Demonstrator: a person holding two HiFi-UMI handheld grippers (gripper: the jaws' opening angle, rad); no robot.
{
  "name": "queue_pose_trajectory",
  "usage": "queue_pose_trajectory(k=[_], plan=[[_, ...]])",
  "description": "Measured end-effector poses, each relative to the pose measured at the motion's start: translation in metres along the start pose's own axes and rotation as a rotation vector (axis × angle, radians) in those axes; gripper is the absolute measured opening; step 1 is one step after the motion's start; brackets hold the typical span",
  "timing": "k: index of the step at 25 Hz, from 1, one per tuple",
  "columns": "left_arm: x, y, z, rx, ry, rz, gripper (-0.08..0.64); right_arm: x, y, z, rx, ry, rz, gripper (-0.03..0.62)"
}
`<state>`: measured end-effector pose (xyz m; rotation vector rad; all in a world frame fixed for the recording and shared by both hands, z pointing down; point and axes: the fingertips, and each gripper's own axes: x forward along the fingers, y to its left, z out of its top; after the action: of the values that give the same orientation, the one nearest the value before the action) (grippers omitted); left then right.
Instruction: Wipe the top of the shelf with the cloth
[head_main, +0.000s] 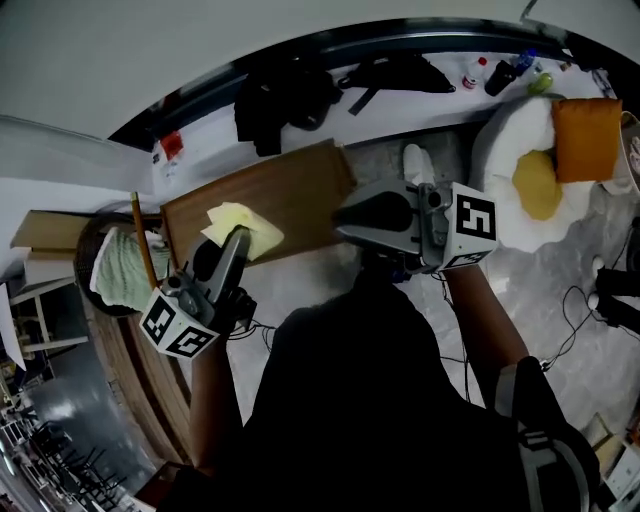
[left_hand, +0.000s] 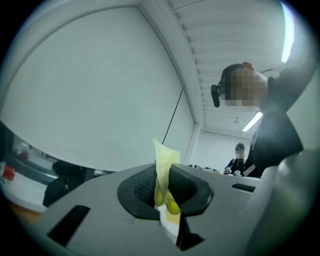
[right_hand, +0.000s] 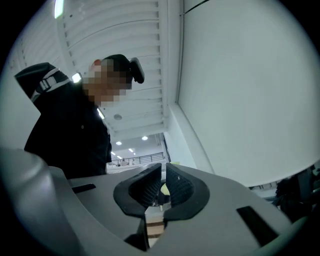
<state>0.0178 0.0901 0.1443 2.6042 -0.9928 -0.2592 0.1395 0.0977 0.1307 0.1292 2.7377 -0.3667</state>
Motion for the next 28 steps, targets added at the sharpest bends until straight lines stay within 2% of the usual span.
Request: queue_pose_trajectory(k=[4,7,10,13,19,22,28], plan=[[-0.025,-0.022,-0.015,-0.005,-0.019,-0.047,0.034,0.004,0.042,-0.02,-0.031,0.05,-0.043,0.04],[-0.058,-0.04,-0.026,0.01,-0.03,-0.081,0.034,0.018,0.074,-0.032,-0.046,0.033,-0.078,0.04],[-0.104,-0.062,-0.034,0.012,-0.046,-0.097,0.034,0.039,0.109,-0.047,-0.013,-0.013,-0.1,0.04],[-0.159,-0.083,-0.04,0.024,-0.07,-0.09,0.034,0.07,0.143,-0.071,0.029,-0.018,-0.082,0.04],[-0.257,-0.101,-0.075,0.0,-0.065,0.001,0.034,0.131,0.184,-0.153,-0.058,0.248,-0.144,0.04],[-0.288,-0.109,-0.089,-0.021,-0.061,0.012,0.034,0.146,0.211,-0.171,-0.058,0.308,-0.124,0.04],[-0.308,-0.127,-0.094,0.015,-0.031,0.023,0.034,0.137,0.232,-0.171,-0.05,0.366,-0.12,0.04]])
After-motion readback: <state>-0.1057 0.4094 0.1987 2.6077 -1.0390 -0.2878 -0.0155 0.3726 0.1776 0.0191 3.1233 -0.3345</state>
